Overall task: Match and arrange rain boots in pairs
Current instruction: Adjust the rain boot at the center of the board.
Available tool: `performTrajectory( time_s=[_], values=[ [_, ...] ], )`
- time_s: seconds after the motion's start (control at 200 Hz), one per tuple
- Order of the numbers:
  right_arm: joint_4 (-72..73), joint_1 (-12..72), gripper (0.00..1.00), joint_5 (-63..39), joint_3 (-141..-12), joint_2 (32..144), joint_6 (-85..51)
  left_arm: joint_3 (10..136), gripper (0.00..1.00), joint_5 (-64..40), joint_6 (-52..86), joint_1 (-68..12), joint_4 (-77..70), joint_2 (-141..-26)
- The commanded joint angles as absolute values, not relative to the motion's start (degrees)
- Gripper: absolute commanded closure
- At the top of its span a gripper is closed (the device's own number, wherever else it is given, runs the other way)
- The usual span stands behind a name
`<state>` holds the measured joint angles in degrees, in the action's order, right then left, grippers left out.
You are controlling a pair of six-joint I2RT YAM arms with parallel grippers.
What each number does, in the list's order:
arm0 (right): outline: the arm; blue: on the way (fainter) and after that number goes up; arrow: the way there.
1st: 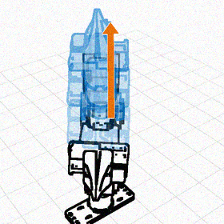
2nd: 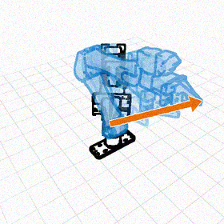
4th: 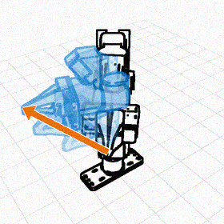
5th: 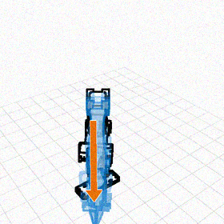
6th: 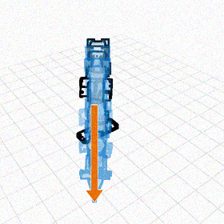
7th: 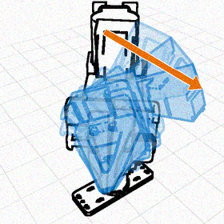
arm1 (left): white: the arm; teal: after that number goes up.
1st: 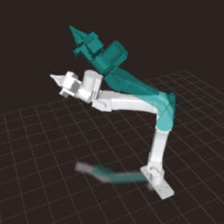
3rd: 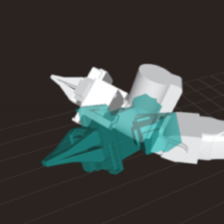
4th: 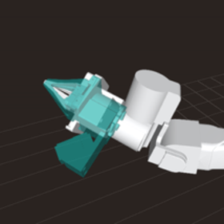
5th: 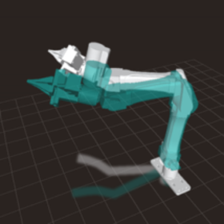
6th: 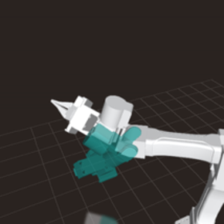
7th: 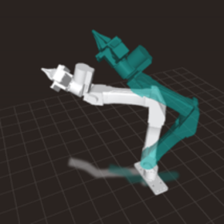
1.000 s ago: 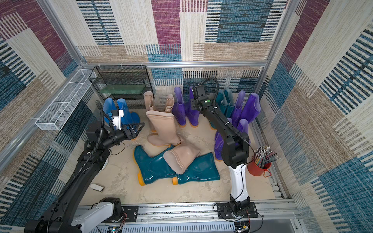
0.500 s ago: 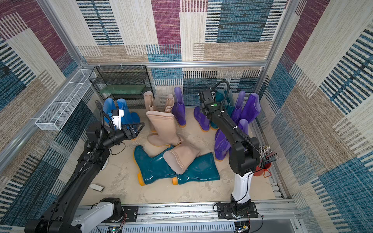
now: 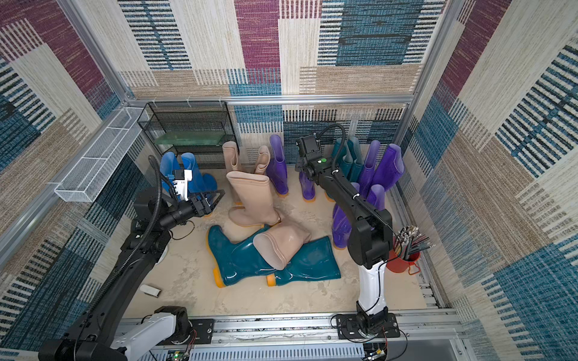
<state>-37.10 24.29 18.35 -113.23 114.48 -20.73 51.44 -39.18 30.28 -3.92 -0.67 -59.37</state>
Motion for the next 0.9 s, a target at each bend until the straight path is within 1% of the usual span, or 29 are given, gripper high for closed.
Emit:
performTrajectory(
  time_s=[0.0, 0.12, 0.28, 0.431, 0.516, 0.656, 0.681, 0.711, 0.726, 0.746, 0.781, 0.801, 0.846, 0.896],
  values=[
    [-33.0, 24.96, 1.0, 15.62, -114.7, 115.22, -20.43, 51.53, 0.25, -39.47, 29.36, -3.92, -2.61, -59.24],
    [-27.69, 24.47, 1.0, 11.58, -111.75, 114.14, -19.14, 51.68, 0.25, -39.57, 29.19, -3.88, -2.64, -59.28],
    [-25.76, 24.82, 1.0, 6.94, -110.61, 113.43, -17.23, 51.73, 0.25, -39.55, 29.0, -3.87, -2.46, -59.31],
    [-19.3, 24.76, 1.0, -0.43, -105.91, 110.9, -14.42, 51.83, 0.25, -39.66, 29.09, -3.78, -2.47, -59.5],
    [-16.26, 24.76, 1.0, -0.6, -103.13, 109.64, -12.85, 51.77, 0.25, -39.73, 28.87, -3.78, -2.25, -59.19],
    [-16.18, 23.13, 1.0, 0.87, -100.5, 108.4, -13.84, 51.77, 0.25, -39.73, 28.8, -3.78, -2.33, -59.15],
    [-16.9, 22.73, 0.96, 1.36, -100.53, 108.37, -14.45, 51.77, 0.25, -39.73, 28.91, -3.83, -2.43, -59.26],
    [-18.07, 22.23, 0.87, 2.03, -100.91, 108.37, -14.91, 51.77, 0.25, -39.72, 29.0, -3.85, -2.38, -59.33],
    [-18.51, 22.08, 0.8, 2.18, -100.92, 108.3, -14.87, 51.84, 0.25, -39.77, 28.99, -3.79, -2.37, -59.44],
    [-18.88, 21.91, 0.69, 2.43, -100.91, 108.14, -14.71, 51.85, 0.25, -39.8, 29.05, -3.78, -2.38, -59.42],
    [-19.74, 21.93, 0.44, 3.5, -101.02, 107.82, -14.41, 51.97, 0.25, -39.98, 29.0, -3.82, -2.41, -59.51],
    [-20.45, 22.09, 0.36, 4.46, -101.45, 107.63, -14.25, 52.05, 0.25, -40.04, 29.0, -3.81, -2.3, -59.51],
    [-22.0, 22.76, 0.28, 6.11, -102.57, 106.96, -13.37, 51.9, 0.25, -39.99, 29.09, -3.79, -2.38, -59.36],
    [-22.62, 23.9, 0.24, 8.3, -103.68, 106.17, -12.49, 51.77, 0.25, -39.92, 29.08, -3.79, -2.48, -59.25]
  ],
)
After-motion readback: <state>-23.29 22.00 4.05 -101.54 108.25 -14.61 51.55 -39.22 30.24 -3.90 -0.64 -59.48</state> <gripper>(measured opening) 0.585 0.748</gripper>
